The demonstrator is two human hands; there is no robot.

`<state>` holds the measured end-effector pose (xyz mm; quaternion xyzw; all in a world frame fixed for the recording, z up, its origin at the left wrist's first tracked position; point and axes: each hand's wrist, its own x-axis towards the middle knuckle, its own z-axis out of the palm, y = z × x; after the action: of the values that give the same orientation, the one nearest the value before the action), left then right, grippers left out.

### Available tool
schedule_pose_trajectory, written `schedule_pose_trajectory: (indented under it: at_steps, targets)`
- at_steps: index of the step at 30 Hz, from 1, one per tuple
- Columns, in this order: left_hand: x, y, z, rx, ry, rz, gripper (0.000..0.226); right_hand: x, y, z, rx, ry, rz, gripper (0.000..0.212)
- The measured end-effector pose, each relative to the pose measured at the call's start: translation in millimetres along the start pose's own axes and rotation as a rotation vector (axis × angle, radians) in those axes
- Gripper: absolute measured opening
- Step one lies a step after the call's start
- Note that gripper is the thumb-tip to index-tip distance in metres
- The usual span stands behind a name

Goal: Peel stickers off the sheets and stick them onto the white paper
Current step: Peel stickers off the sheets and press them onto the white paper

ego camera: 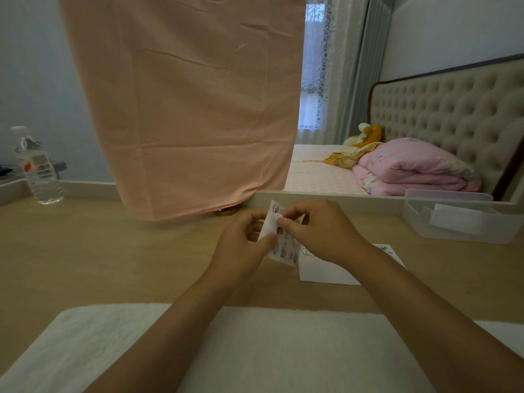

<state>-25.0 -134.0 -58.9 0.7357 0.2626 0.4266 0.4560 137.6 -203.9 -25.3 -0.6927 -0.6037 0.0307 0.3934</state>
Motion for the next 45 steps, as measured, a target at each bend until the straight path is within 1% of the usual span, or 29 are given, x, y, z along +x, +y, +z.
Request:
schedule_pose_trajectory:
  at_steps: [4, 6, 9, 12, 14, 16, 20, 23, 29, 32, 35, 39, 42, 45]
  targets:
    - [1.1, -1.4, -4.1, 0.243, 0.042, 0.084, 0.036, 1.3, -1.8, -4.0, 0.011, 0.007, 0.003, 0.010]
    - [0.8, 0.3, -5.3, 0.255, 0.038, 0.090, 0.041, 2.6, -2.5, -3.5, 0.071, -0.005, 0.020, 0.007]
    - [0.7, 1.3, -6.0, 0.248, 0.010, 0.095, 0.042, 3.7, -5.5, -1.9, 0.250, -0.036, 0.075, 0.007]
    - [0.1, 2.9, -4.3, 0.172, -0.008, 0.053, 0.044, 2.7, -9.2, 0.6, 0.360, -0.006, 0.082, 0.011]
    - [-0.9, 4.7, -2.6, 0.099, -0.018, 0.001, 0.044, 1.3, -9.0, 3.6, 0.318, 0.021, 0.051, 0.012]
    - [-2.2, 7.4, -1.9, -0.014, -0.035, -0.068, 0.041, -0.3, -7.6, 5.7, 0.253, 0.019, 0.046, 0.007]
    - [-2.3, 8.6, -3.5, -0.168, -0.081, -0.209, 0.039, -1.7, -3.6, 6.9, 0.093, 0.029, 0.033, 0.027]
    - [-1.6, 5.9, -3.1, -0.202, -0.091, -0.266, 0.038, -0.8, 0.8, 8.6, 0.049, 0.069, -0.008, 0.026]
    - [-0.5, 4.8, -3.2, -0.179, -0.106, -0.289, 0.037, -0.8, 5.9, 9.3, -0.060, 0.082, -0.141, 0.011]
    - [-2.3, 5.6, -2.8, -0.134, -0.124, -0.273, 0.035, -1.7, 4.6, 10.3, -0.095, 0.109, -0.185, 0.009]
    - [-3.5, 3.4, -2.2, -0.057, -0.130, -0.243, 0.036, -2.4, 2.8, 11.9, -0.081, 0.114, -0.118, 0.010]
    - [-3.6, 0.5, -1.4, 0.045, -0.123, -0.220, 0.040, -1.2, 3.1, 14.7, 0.027, 0.035, 0.027, 0.014]
    - [-3.5, -0.2, -1.0, 0.087, -0.117, -0.211, 0.041, -1.1, 5.3, 17.5, 0.063, -0.001, 0.051, 0.014]
    - [-4.2, -1.6, -0.7, 0.091, -0.109, -0.210, 0.039, -2.6, 8.1, 20.5, 0.066, -0.007, 0.035, 0.013]
